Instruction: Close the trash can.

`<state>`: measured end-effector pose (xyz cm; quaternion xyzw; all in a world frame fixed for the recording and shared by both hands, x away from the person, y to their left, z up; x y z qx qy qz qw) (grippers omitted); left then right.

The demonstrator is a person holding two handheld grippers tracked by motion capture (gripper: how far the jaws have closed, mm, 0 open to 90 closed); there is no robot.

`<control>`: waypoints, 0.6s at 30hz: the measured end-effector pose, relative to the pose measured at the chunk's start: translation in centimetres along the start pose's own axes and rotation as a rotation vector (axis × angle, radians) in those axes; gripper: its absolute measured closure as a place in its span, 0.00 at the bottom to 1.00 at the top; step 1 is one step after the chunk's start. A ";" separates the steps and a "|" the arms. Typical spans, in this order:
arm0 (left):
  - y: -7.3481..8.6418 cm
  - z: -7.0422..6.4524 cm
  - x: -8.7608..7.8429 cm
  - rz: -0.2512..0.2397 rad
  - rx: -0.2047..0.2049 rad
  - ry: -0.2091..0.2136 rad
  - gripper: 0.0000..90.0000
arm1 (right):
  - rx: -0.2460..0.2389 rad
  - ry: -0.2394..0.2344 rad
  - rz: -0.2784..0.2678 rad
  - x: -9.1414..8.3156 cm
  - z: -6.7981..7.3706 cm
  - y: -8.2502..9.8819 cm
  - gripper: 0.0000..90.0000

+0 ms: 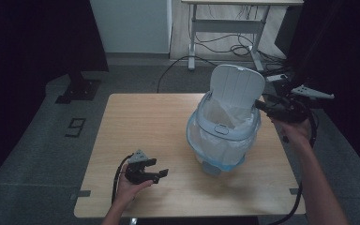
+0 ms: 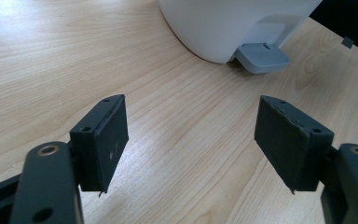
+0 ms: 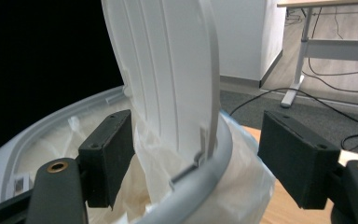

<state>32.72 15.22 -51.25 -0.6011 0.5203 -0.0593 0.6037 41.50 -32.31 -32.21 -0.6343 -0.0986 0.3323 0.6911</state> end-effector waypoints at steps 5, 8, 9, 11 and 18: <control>0.1 0.0 0.1 0.007 -0.010 0.009 0.29 | -0.007 -0.010 -0.006 1.0 0.1 -1.4 0.29; 0.1 0.2 0.1 0.008 -0.013 0.012 0.29 | -0.013 -0.023 -0.011 1.5 0.4 -2.1 0.29; 0.1 0.2 0.1 0.008 -0.015 0.014 0.29 | -0.012 -0.030 -0.010 1.7 0.5 -2.3 0.29; 0.1 0.3 0.1 0.008 -0.022 0.018 0.29 | -0.015 -0.048 -0.008 1.9 1.0 -2.5 0.30; 0.1 0.5 -0.1 0.005 -0.052 0.035 0.30 | -0.026 -0.081 -0.015 1.3 2.6 -1.8 0.23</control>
Point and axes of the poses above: each handheld gripper's, and its own axes: x roughly forward along the jaws, y roughly out of its underside, z roughly to its left, the point moved 1 cm from there along x, roughly forward along the jaws, and after that the axes turned 1 degree about -y, right-handed, at the moved point
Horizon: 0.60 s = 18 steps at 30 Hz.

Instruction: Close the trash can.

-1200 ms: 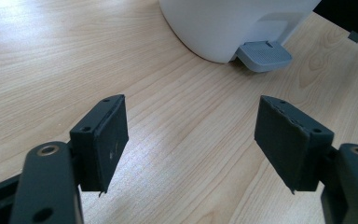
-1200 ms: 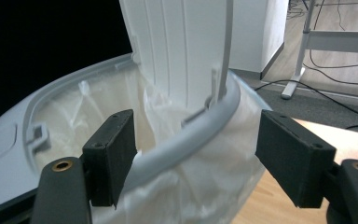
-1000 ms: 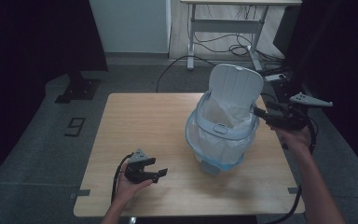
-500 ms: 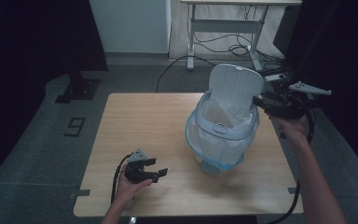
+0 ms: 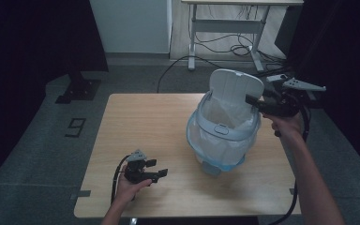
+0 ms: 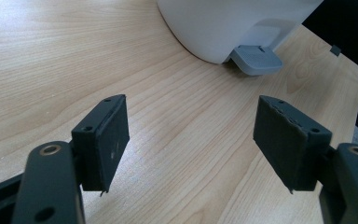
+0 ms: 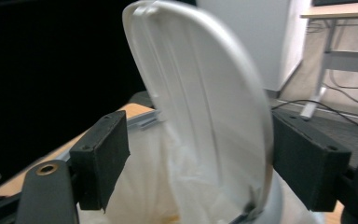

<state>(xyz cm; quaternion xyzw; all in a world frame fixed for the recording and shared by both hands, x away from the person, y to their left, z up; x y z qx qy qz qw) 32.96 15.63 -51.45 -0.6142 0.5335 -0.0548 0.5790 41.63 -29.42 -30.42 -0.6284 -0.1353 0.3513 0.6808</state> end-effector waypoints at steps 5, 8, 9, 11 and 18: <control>0.1 0.1 0.1 -0.002 -0.014 0.021 0.30 | -0.028 -0.048 0.029 -0.8 1.6 1.1 0.17; 0.1 0.0 0.2 0.003 -0.013 0.024 0.30 | -0.052 -0.062 0.051 -1.0 2.3 1.9 0.16; 0.1 -0.1 0.3 0.004 -0.014 0.027 0.30 | -0.061 -0.061 0.056 -1.0 2.5 2.1 0.15; 0.1 -0.1 0.3 0.005 -0.014 0.029 0.30 | -0.069 -0.059 0.068 -1.0 2.9 2.6 0.13; 0.2 -0.1 0.3 0.010 -0.016 0.034 0.30 | -0.087 -0.070 0.098 -0.5 3.9 3.5 0.11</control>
Point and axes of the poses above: each handheld gripper's, and its own axes: x roughly forward along the jaws, y roughly out of its underside, z roughly to its left, the point moved 1 cm from there along x, roughly forward along the jaws, and after that the axes turned 1 degree about -y, right-handed, at the moved point
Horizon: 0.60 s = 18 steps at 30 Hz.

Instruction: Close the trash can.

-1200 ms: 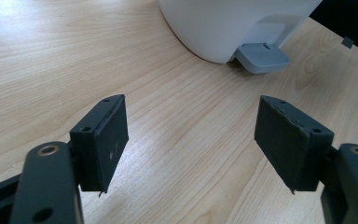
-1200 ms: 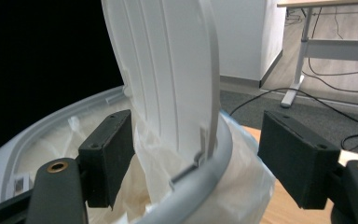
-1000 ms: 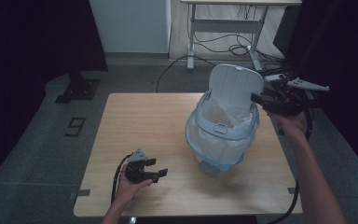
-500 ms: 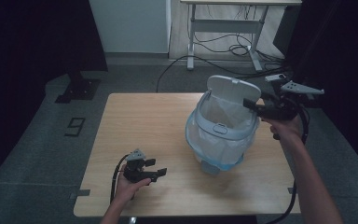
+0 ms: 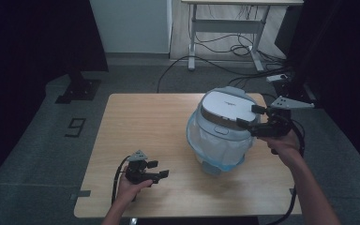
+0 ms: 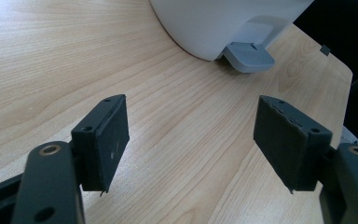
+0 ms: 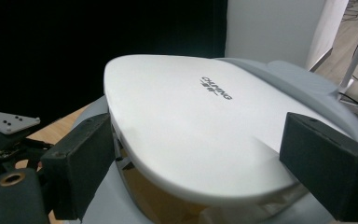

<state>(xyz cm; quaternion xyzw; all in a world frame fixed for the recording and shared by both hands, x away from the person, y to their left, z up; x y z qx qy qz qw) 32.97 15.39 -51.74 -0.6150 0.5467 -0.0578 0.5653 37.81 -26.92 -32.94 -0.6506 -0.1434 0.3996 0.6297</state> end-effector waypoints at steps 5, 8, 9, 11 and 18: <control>0.0 0.0 -0.1 -0.004 -0.003 0.000 0.30 | 0.011 0.008 0.018 0.9 0.2 0.0 0.13; 0.0 0.0 -0.1 -0.005 -0.002 0.002 0.30 | 0.017 0.054 0.038 1.7 0.2 0.0 0.15; 0.0 0.0 -0.2 -0.004 -0.002 0.002 0.30 | 0.017 0.069 0.044 2.0 0.3 0.0 0.15; 0.0 0.0 -0.2 -0.003 -0.001 0.002 0.30 | 0.006 0.097 0.047 2.4 0.4 -0.1 0.15; 0.1 0.1 -0.1 0.002 -0.001 0.000 0.30 | -0.020 0.161 0.075 3.1 1.3 -0.3 0.14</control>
Point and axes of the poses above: each handheld gripper's, and its own axes: x roughly forward along the jaws, y roughly out of its underside, z roughly to its left, the point moved 1 cm from there along x, roughly forward along the jaws, and after that the axes turned 1 degree about -y, right-handed, at the moved point
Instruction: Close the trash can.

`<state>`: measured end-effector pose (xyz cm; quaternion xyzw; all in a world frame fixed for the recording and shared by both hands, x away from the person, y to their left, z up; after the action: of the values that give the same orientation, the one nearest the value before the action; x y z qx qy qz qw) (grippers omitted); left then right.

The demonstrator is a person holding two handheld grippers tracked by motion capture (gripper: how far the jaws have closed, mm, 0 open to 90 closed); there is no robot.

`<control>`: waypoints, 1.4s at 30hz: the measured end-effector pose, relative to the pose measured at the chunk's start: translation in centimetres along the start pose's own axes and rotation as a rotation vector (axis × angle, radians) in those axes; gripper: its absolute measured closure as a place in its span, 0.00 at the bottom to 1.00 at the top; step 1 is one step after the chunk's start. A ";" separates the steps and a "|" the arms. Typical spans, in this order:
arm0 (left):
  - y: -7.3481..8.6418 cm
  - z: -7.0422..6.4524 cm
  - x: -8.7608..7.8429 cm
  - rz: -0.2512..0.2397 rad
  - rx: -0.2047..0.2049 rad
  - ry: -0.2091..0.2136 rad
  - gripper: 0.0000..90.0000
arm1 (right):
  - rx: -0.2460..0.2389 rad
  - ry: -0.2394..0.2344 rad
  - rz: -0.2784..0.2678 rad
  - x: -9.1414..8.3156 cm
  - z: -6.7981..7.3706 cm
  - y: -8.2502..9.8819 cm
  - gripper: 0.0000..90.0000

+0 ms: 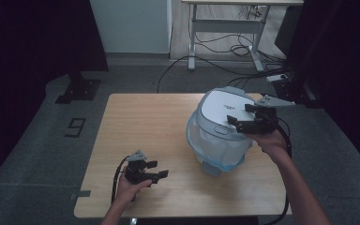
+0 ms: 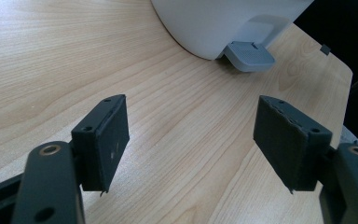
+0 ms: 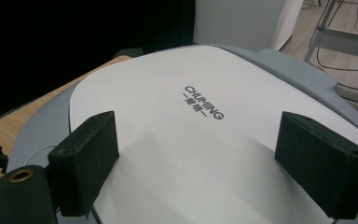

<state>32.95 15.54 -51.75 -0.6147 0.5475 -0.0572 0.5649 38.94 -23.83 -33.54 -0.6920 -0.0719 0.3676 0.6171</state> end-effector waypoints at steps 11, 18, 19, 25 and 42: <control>0.0 0.0 0.0 0.000 0.000 -0.002 0.30 | -0.018 0.036 0.022 0.0 0.6 0.0 0.16; 0.0 0.0 0.0 -0.003 -0.001 -0.002 0.30 | -0.016 0.042 0.011 0.0 0.6 0.2 0.16; 0.0 0.0 -0.1 -0.004 0.000 -0.003 0.30 | -0.018 0.040 0.005 -0.1 0.6 0.2 0.16; 0.0 0.2 -0.2 -0.007 -0.005 -0.007 0.30 | 0.020 0.025 -0.064 -1.1 -0.3 1.0 0.18; 0.0 0.1 -0.1 -0.008 -0.003 -0.011 0.30 | 0.049 0.039 -0.142 -5.7 -2.1 4.5 0.19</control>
<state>32.98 15.64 -51.75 -0.6180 0.5420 -0.0550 0.5668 34.45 -29.72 -35.32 -0.6770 -0.0999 0.3108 0.6596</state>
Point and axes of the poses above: each handheld gripper's, and its own axes: x roughly forward along the jaws, y roughly out of its underside, z roughly to its left, the point moved 1 cm from there along x, roughly forward along the jaws, and after that the axes turned 1 degree about -y, right-handed, at the moved point
